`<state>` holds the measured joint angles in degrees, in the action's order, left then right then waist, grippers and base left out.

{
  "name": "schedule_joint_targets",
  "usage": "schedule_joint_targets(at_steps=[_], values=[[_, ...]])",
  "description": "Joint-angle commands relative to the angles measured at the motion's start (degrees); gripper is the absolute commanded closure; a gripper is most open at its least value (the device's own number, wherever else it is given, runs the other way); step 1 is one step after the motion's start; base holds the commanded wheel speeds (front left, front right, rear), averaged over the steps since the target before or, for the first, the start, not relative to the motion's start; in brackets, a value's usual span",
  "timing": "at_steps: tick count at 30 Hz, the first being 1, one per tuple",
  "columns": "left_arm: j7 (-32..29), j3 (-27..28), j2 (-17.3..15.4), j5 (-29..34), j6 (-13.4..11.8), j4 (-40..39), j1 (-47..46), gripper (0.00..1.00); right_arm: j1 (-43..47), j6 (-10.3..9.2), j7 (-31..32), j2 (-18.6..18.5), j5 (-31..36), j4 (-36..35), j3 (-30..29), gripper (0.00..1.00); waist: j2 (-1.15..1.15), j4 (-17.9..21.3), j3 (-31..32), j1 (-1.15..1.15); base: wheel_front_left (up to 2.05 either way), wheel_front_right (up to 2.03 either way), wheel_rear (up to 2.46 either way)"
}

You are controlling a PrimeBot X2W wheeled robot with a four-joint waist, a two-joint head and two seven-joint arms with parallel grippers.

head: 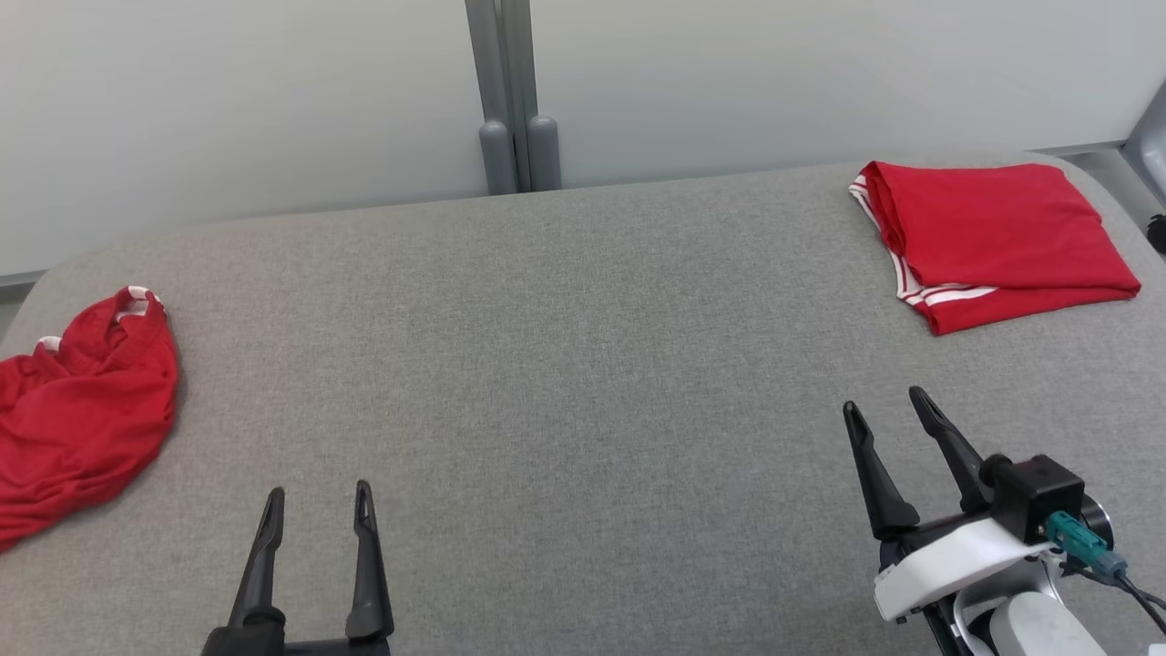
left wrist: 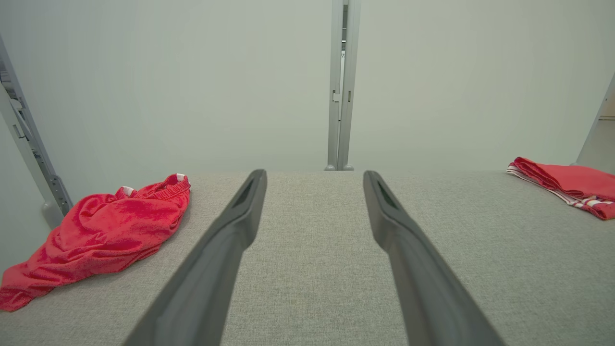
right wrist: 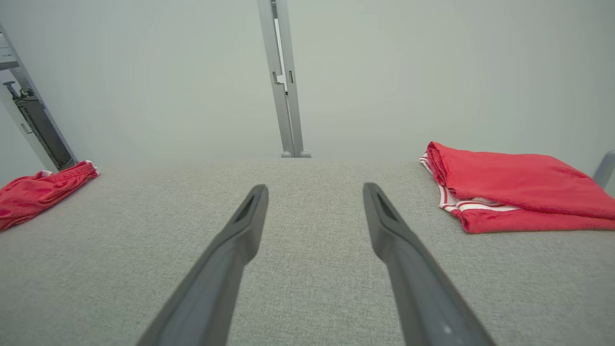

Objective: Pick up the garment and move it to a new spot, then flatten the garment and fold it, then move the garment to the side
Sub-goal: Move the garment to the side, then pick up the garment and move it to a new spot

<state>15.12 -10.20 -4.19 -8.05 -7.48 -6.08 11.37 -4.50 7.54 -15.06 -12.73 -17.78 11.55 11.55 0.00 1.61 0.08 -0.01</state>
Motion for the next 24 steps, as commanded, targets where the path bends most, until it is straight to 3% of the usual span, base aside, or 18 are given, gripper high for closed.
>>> schedule_joint_targets(at_steps=[1, 12, 24], values=[[0.01, 1.27, 0.36, -0.89, 0.71, 0.65, 1.29, 0.0, 1.85, -0.1, -0.13, 0.72, 1.01, -1.24, -0.95, 0.0, 0.0, 0.69, 2.1, 0.01, 0.0, 0.0, 0.0], [0.01, 5.88, 1.22, 0.16, 5.93, 8.45, 4.42, 0.0, 8.65, -0.1, -0.14, 5.15, 5.15, -5.52, -3.99, 0.0, 0.0, 1.24, 4.69, 0.01, 0.0, 0.0, 0.0], [0.01, 5.2, 1.27, 0.39, 6.03, 8.45, 3.67, 0.0, 9.84, -0.1, -0.14, 5.83, 5.18, -3.95, -4.41, 0.0, 0.0, 1.67, 4.37, 0.01, 0.0, 0.0, 0.0]])
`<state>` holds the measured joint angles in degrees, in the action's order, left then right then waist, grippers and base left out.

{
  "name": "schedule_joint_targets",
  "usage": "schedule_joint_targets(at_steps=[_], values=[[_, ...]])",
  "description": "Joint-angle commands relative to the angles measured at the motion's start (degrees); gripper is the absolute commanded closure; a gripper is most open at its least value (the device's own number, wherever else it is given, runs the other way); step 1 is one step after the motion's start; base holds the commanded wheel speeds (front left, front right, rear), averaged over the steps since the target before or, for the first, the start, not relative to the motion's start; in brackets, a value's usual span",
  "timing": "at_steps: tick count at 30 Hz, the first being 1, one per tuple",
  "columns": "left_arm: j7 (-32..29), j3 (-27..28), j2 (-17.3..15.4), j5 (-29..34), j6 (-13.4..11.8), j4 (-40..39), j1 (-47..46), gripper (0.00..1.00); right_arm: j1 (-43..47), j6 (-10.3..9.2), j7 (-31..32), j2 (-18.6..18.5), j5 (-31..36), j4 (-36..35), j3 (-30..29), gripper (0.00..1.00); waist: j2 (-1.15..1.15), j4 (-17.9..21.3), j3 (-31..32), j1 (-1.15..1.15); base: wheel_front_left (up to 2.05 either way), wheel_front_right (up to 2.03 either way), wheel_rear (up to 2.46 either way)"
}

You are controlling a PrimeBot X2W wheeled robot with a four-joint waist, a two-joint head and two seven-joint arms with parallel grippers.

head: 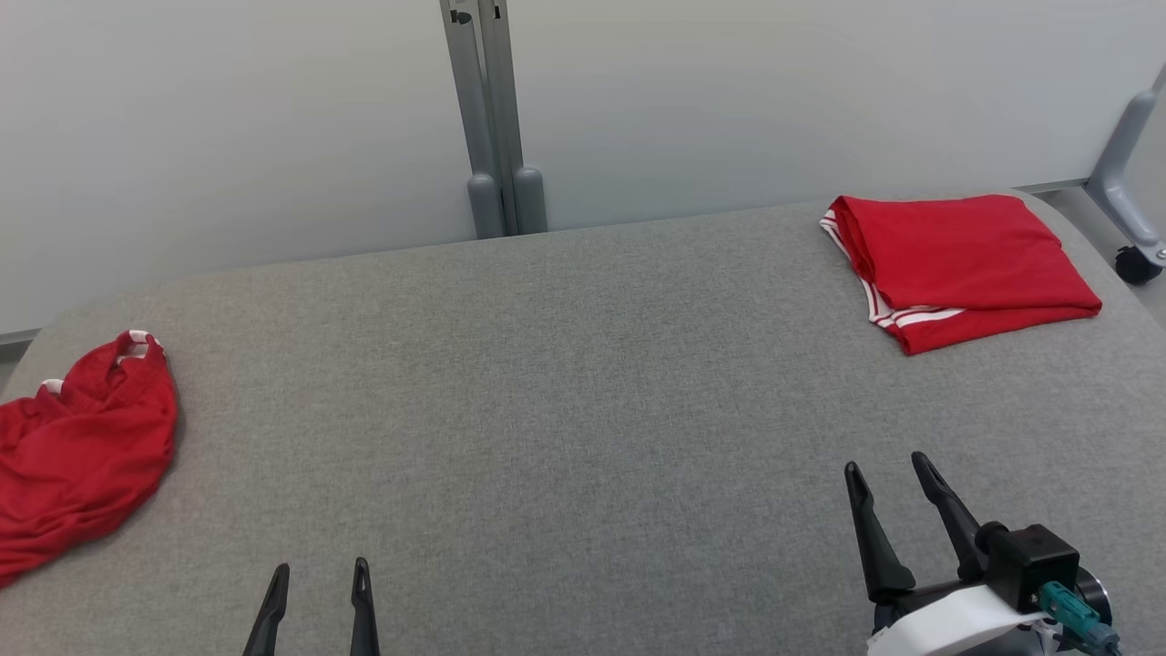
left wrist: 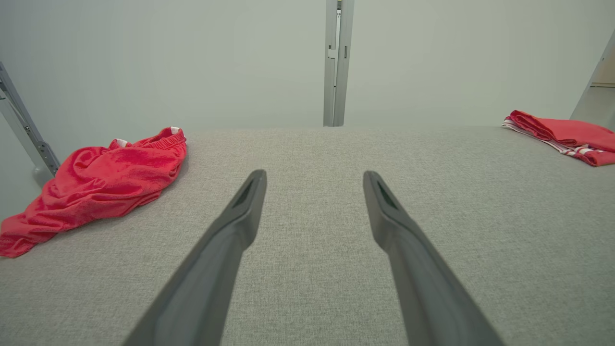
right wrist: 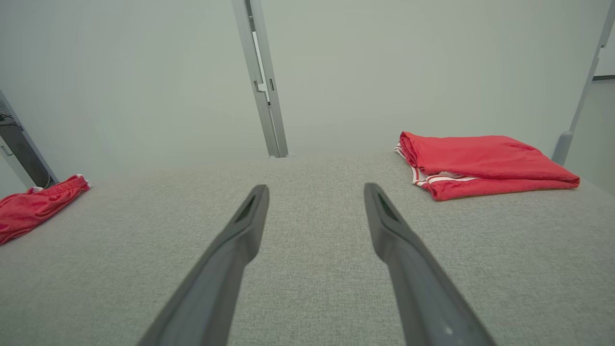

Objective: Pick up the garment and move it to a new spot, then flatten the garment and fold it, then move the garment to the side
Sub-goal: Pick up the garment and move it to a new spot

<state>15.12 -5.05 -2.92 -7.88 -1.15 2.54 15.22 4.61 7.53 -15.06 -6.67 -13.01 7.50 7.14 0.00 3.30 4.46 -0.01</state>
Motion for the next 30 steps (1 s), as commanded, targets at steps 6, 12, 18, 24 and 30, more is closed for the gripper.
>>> schedule_joint_targets(at_steps=[6, 12, 18, 24, 30], values=[[0.01, -0.32, 0.0, 1.41, -0.65, -1.51, -0.49, 0.0, 1.01, -0.09, -0.14, -0.08, 0.93, 0.5, -0.69, 0.0, 0.0, -0.17, -0.06, 0.01, 0.0, 0.0, 0.0], [0.01, -0.48, -0.01, 1.57, -0.86, -1.97, -0.44, 0.0, 0.96, -0.09, -0.14, -0.42, 1.05, 0.37, -0.14, 0.0, 0.0, -0.09, -0.11, 0.01, 0.0, 0.0, 0.0], [0.01, -0.59, -0.01, 1.6, -0.86, -1.81, -0.41, 0.0, 1.01, -0.09, -0.14, -0.74, 0.99, 0.38, 0.5, 0.0, 0.0, -0.11, -0.14, 0.01, 0.0, 0.0, 0.0], [0.01, -0.7, 0.0, 1.96, -0.53, -1.75, -0.69, 0.0, 1.25, -0.09, -0.14, -0.8, 1.0, 0.43, 0.38, 0.0, 0.0, -0.36, -0.14, 0.01, 0.0, 0.0, 0.0], [0.01, -0.55, 0.0, 1.88, -0.41, -1.6, -0.9, 0.0, 1.7, -0.09, -0.14, -0.83, 1.19, 0.59, 0.47, 0.0, 0.0, -0.72, -0.11, 0.01, 0.0, 0.0, 0.0]])
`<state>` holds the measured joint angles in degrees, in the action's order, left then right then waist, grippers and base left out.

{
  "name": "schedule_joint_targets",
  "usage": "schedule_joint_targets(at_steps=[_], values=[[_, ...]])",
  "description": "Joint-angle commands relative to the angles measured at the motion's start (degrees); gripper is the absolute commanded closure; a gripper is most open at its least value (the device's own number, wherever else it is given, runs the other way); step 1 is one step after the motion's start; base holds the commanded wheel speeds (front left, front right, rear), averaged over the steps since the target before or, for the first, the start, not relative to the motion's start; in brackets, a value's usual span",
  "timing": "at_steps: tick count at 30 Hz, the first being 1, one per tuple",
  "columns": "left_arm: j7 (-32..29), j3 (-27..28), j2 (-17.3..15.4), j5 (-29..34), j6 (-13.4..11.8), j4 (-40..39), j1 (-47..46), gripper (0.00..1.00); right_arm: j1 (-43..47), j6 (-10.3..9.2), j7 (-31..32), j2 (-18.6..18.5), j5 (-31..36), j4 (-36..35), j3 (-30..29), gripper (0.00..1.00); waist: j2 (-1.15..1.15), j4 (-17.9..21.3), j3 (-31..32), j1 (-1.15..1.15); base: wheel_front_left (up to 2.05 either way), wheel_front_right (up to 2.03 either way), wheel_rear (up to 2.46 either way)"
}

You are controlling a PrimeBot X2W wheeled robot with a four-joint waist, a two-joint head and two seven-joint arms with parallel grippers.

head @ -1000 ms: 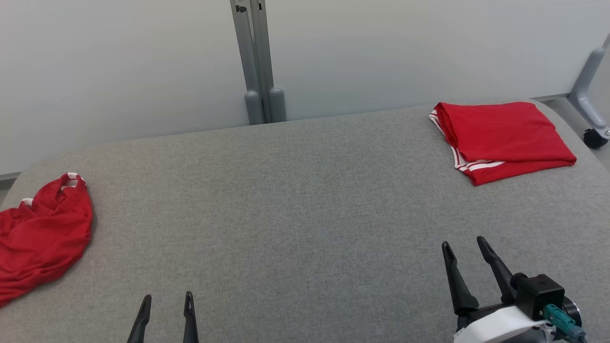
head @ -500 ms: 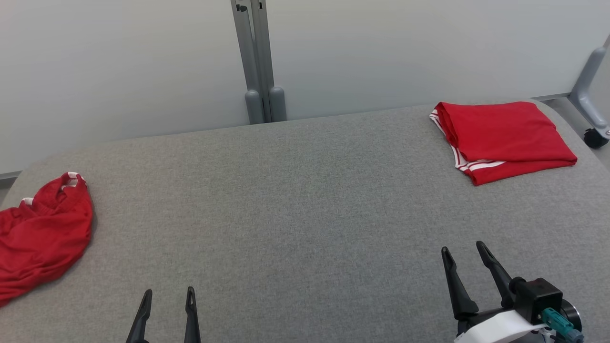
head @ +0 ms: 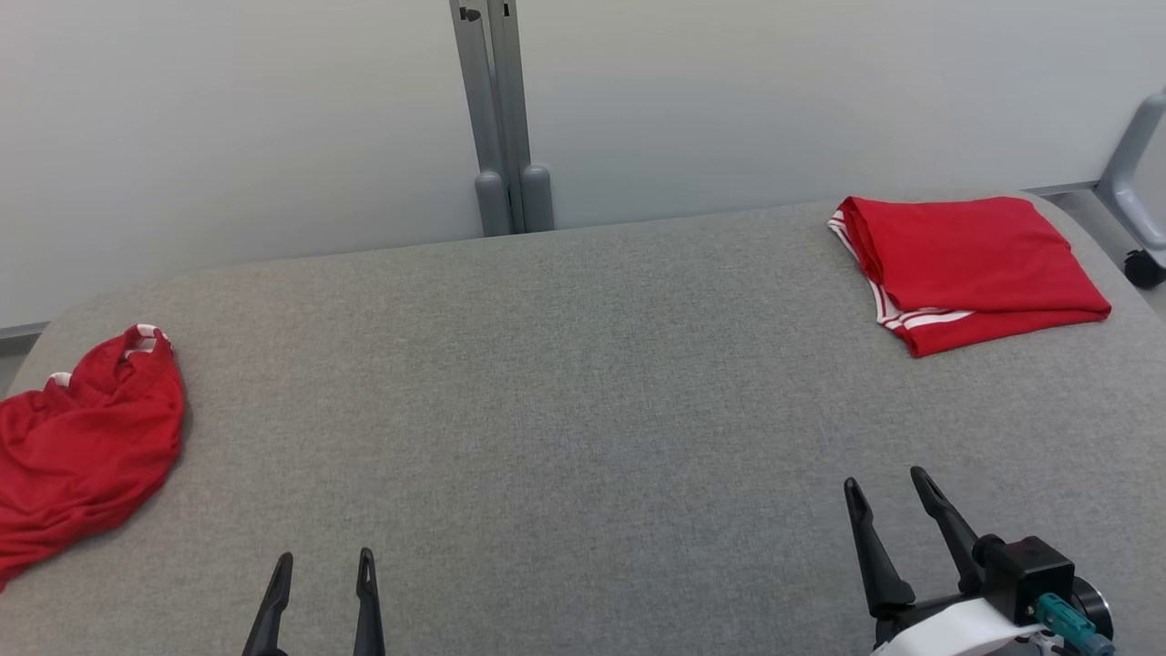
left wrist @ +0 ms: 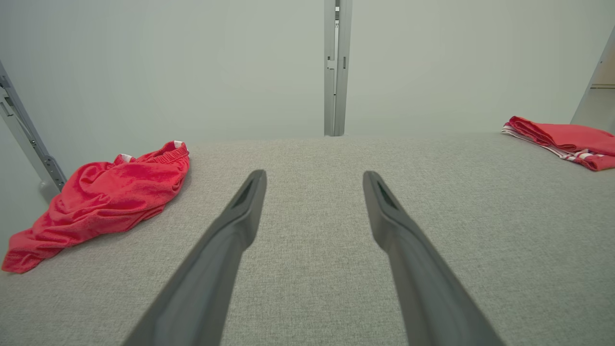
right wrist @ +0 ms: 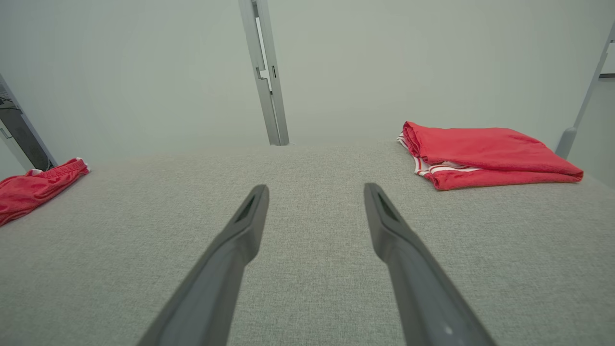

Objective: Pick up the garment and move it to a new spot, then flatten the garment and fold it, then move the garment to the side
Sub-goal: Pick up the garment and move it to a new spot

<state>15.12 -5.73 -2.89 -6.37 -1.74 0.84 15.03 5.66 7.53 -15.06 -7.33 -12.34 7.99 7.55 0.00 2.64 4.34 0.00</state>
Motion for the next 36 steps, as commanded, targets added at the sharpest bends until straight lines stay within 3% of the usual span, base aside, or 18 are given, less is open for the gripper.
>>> schedule_joint_targets(at_steps=[1, 10, 26, 36], values=[[0.01, 0.07, -0.03, 0.4, 0.24, 0.15, -0.76, 0.0, 0.76, -0.09, -0.14, -0.15, 0.46, 0.1, 0.22, 0.0, 0.0, -0.21, 0.0, 0.0, 0.0, 0.0, 0.0], [0.01, -0.39, -0.04, 0.69, 0.19, -0.32, -1.07, 0.0, 1.02, -0.09, -0.14, -0.3, -0.08, 0.14, 2.27, 0.0, 0.0, -5.08, -0.35, 0.0, 0.0, 0.0, 0.0], [0.01, -0.01, -0.05, 0.3, -0.79, -1.76, 0.98, 0.0, 1.5, -0.09, -0.14, 0.63, -1.21, -0.18, 5.57, 0.0, 0.0, -22.25, 0.1, 0.0, 0.0, 0.0, 0.0], [0.01, 1.51, -0.05, 1.01, -1.67, -2.26, 1.8, 0.0, 1.44, -0.09, -0.14, 1.27, -0.84, -0.51, 6.58, 0.0, 0.0, -28.26, 0.48, 0.0, 0.0, 0.0, 0.0]])
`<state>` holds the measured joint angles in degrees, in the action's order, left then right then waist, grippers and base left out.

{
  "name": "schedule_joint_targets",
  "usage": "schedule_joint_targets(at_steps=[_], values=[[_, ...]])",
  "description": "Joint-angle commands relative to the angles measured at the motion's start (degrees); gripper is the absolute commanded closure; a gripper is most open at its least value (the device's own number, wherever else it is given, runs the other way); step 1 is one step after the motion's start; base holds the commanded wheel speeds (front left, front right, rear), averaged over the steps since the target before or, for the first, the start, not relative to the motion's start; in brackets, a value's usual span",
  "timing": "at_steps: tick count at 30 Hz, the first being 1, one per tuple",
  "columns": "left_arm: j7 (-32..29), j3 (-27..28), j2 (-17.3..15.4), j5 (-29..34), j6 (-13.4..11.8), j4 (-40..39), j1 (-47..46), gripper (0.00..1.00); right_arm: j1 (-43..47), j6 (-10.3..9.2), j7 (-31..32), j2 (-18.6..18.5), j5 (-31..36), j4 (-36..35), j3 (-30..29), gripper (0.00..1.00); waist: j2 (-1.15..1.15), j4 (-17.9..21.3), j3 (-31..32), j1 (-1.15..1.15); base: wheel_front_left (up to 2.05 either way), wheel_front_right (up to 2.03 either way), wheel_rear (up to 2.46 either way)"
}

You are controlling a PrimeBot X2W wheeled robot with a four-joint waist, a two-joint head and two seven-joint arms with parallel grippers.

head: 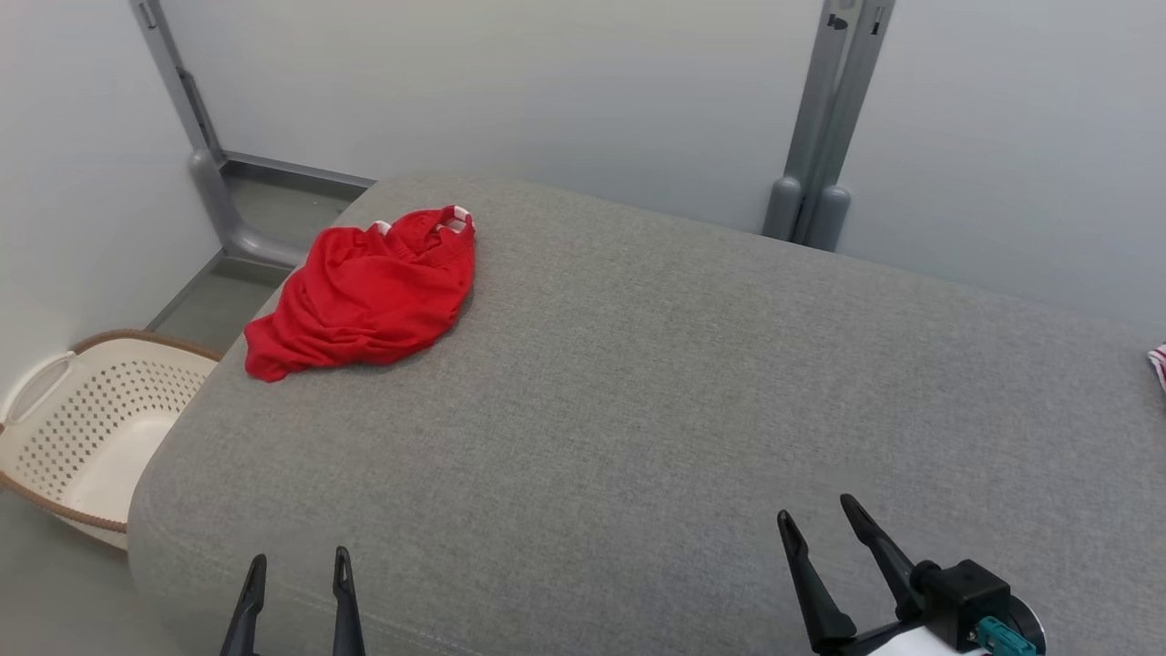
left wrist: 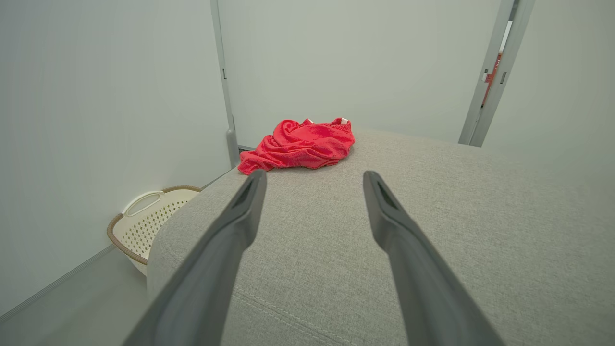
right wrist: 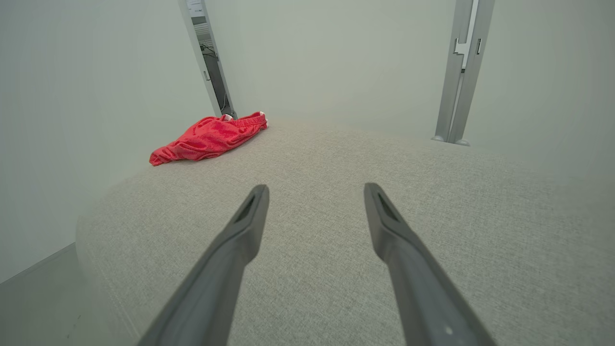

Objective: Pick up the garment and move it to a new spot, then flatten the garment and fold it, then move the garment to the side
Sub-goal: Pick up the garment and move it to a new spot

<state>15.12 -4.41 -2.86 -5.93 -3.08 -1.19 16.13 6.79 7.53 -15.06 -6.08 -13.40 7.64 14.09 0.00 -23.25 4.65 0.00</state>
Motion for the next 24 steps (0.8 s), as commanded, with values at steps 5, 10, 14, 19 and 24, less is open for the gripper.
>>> schedule_joint_targets(at_steps=[5, 10, 14, 19, 24], values=[[0.01, 0.27, -0.07, 0.6, -1.17, -0.89, 0.73, 0.0, -0.63, -0.09, -0.14, -0.15, 0.0, -0.01, 0.7, 0.0, 0.0, -2.98, -0.43, 0.0, 0.0, 0.0, 0.0], [0.01, 0.13, -0.08, 0.39, -1.57, -1.16, 0.67, 0.0, -1.0, -0.09, -0.14, -0.52, -0.2, 0.12, 1.2, 0.0, 0.0, -3.29, -0.77, 0.0, 0.0, 0.0, 0.0], [0.01, 0.08, -0.08, 0.41, -1.58, -1.16, 0.79, 0.0, -0.8, -0.09, -0.14, -0.73, -0.34, 0.07, 1.22, 0.0, 0.0, -3.33, -0.85, 0.0, 0.0, 0.0, 0.0], [0.01, -0.05, -0.08, 0.85, -1.39, -0.86, 0.78, 0.0, 0.55, -0.09, -0.14, -0.61, -0.31, 0.19, 0.53, 0.0, 0.0, -3.32, -0.95, 0.0, 0.0, 0.0, 0.0], [0.01, 0.57, -0.07, 0.41, -1.85, -1.28, -0.57, 0.0, 0.81, -0.09, -0.14, -1.5, -0.04, -0.34, 0.72, 0.0, 0.0, -2.52, -2.7, 0.0, 0.0, 0.0, 0.0]])
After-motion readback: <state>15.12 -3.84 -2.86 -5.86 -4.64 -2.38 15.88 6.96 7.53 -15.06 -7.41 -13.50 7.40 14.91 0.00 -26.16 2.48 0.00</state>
